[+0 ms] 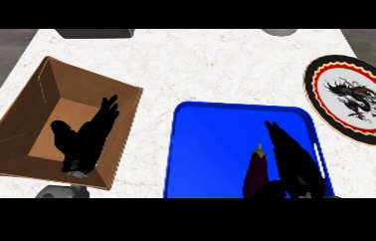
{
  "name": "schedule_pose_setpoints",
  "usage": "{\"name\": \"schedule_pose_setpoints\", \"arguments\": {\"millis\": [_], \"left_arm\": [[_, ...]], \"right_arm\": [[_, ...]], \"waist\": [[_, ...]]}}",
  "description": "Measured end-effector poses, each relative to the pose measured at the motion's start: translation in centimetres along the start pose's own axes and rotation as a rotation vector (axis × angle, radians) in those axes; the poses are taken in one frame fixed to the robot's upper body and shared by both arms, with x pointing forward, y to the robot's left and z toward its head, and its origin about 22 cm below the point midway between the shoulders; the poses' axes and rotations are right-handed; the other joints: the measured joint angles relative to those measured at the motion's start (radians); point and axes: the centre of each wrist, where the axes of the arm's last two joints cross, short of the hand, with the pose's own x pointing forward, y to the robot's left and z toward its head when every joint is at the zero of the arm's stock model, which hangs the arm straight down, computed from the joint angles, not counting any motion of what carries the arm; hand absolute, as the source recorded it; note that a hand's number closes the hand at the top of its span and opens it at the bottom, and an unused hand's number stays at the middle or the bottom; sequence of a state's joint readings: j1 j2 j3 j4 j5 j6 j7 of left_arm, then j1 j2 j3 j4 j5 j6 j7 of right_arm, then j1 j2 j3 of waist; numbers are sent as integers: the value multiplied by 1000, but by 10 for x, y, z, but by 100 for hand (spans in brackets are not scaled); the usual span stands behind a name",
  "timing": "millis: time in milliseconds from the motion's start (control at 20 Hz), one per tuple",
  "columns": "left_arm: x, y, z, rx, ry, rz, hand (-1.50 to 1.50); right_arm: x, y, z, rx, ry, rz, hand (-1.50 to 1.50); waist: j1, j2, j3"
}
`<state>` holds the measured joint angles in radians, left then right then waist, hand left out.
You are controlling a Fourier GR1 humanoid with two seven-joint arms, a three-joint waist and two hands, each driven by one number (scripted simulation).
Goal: Pick the eggplant from the tray and place it in the plate
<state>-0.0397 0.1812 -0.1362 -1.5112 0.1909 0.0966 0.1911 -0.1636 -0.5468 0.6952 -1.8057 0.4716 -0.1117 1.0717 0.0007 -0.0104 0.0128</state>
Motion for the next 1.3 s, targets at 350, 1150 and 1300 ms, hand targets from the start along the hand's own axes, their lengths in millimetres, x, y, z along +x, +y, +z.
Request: {"name": "schedule_pose_setpoints", "arguments": {"millis": [350,1150,1300], "left_arm": [[0,-7,2,6,11,-13,0],[-4,-5,-1,4,22,-4,0],[-5,1,0,3,19,1,0]], "right_arm": [[-2,15,-12,39,36,12,-150],[1,37,-22,37,-14,166,150],[-2,40,-8,-1,-116,180,150]], "waist": [[1,1,-4],[-1,-5,-3],[-7,-6,-2]]}}
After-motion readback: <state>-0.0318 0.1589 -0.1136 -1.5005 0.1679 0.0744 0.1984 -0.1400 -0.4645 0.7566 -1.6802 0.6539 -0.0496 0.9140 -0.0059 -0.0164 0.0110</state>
